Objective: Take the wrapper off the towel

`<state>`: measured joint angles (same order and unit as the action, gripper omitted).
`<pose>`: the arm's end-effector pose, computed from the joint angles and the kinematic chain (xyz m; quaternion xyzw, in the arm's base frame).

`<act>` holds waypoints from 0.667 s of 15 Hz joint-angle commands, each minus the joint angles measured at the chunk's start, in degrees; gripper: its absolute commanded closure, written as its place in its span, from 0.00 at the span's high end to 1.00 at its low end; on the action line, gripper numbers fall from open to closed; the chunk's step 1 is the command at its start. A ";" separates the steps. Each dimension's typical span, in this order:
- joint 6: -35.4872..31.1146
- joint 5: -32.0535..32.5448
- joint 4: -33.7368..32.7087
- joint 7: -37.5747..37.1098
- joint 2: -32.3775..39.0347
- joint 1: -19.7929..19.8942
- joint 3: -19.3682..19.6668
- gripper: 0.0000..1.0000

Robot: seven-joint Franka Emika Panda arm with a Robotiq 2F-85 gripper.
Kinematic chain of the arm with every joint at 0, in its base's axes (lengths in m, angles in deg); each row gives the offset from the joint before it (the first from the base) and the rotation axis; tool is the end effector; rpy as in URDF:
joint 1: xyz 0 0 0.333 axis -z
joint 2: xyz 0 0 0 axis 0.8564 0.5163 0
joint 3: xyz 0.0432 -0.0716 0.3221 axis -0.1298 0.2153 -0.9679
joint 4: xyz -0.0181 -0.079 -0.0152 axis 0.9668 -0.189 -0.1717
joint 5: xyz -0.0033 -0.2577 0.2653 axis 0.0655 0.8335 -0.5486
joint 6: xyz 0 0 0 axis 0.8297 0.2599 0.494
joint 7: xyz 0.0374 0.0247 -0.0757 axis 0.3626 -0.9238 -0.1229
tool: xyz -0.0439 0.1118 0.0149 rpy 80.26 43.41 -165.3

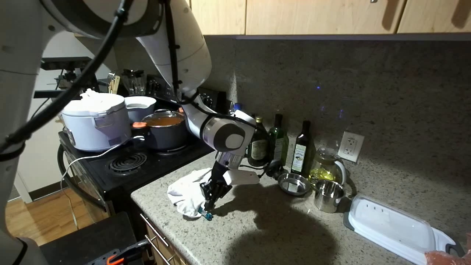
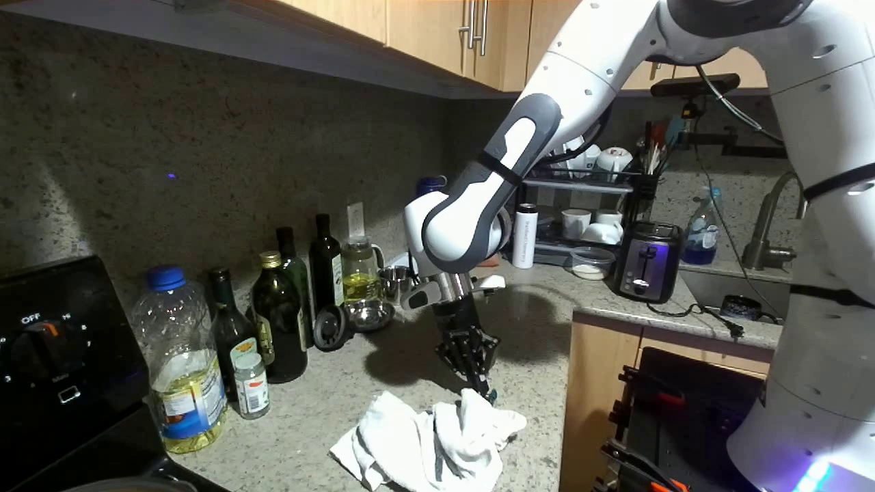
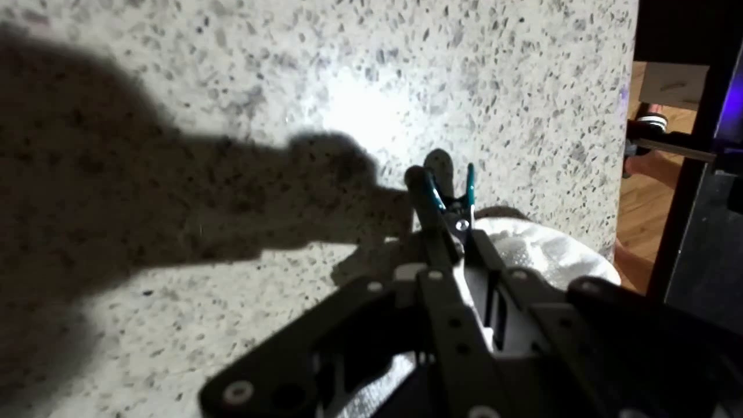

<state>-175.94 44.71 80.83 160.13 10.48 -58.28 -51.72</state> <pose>0.4911 0.0743 0.1801 -0.6963 -0.6891 0.1211 0.1600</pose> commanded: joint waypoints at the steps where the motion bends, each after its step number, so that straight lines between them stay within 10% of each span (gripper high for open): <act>1: 3.05 1.31 -1.88 0.79 -0.45 0.53 -0.16 0.47; 3: 4.15 1.90 -2.21 0.49 -0.93 0.44 0.00 0.60; 10: 7.28 2.16 -3.29 1.02 0.46 0.92 0.37 0.56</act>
<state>-171.26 45.94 78.30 160.25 10.70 -57.85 -51.56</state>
